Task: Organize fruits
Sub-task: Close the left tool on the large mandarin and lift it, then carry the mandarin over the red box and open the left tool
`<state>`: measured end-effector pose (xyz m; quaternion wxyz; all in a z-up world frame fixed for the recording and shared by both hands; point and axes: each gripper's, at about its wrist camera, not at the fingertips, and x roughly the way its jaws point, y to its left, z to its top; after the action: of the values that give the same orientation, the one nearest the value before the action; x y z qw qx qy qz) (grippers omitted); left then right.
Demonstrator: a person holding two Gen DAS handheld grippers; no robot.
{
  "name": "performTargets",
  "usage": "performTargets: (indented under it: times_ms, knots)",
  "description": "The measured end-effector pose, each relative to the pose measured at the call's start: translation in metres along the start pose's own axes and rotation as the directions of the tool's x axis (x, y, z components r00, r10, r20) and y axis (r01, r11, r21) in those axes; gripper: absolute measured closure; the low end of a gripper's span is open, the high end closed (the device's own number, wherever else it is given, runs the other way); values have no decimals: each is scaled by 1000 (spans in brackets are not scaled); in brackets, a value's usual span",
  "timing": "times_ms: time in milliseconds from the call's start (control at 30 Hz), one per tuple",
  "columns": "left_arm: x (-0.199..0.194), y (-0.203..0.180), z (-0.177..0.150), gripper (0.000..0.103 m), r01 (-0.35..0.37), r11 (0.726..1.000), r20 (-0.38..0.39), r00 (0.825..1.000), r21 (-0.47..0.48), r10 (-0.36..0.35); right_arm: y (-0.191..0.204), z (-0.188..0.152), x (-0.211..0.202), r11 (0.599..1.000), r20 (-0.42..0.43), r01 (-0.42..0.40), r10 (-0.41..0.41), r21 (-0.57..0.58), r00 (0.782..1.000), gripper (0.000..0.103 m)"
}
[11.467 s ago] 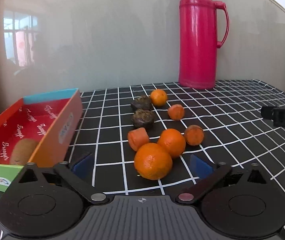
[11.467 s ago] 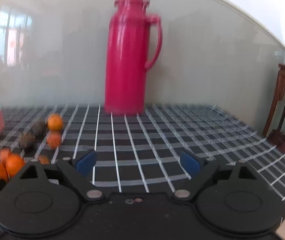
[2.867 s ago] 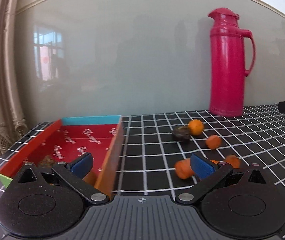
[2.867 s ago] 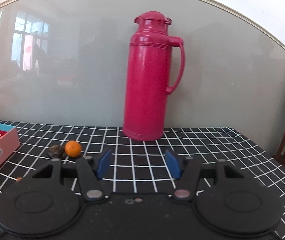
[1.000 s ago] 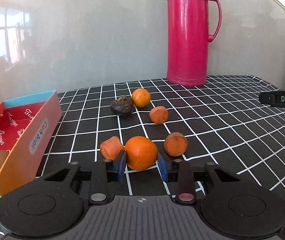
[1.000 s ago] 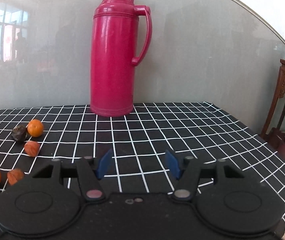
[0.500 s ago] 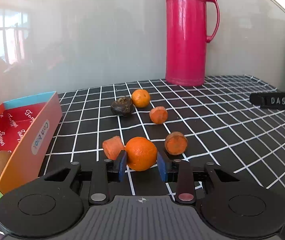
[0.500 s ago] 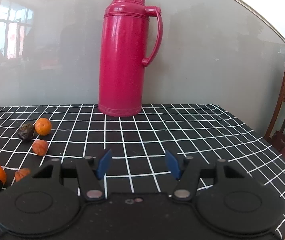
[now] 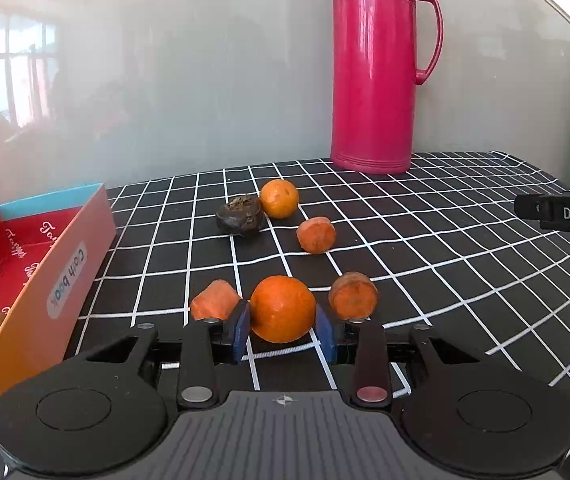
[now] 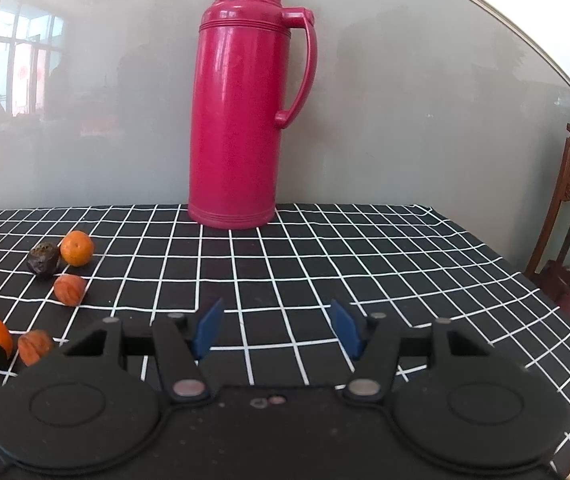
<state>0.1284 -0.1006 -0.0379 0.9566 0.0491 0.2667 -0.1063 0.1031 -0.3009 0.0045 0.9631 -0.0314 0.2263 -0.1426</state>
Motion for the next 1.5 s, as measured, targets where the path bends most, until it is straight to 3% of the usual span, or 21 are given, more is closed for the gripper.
performTargets:
  times_ms: [233, 700, 1000, 1500]
  knots:
    - [11, 5, 2, 67, 3, 1000, -43, 999, -29, -5, 0, -2, 3, 1000, -7, 4, -4, -1, 1000, 44]
    - [-16, 22, 7, 67, -46, 999, 44, 998, -10, 47, 14, 2, 0, 1000, 3, -16, 16, -11, 1000, 44]
    - [-54, 61, 16, 67, -121, 992, 118, 985, -31, 124, 43, 11, -8, 998, 25, -61, 62, -26, 998, 44]
    - [-77, 164, -2, 67, -299, 942, 87, 945, -155, 314, 99, 17, -14, 988, 32, -137, 140, -75, 990, 44]
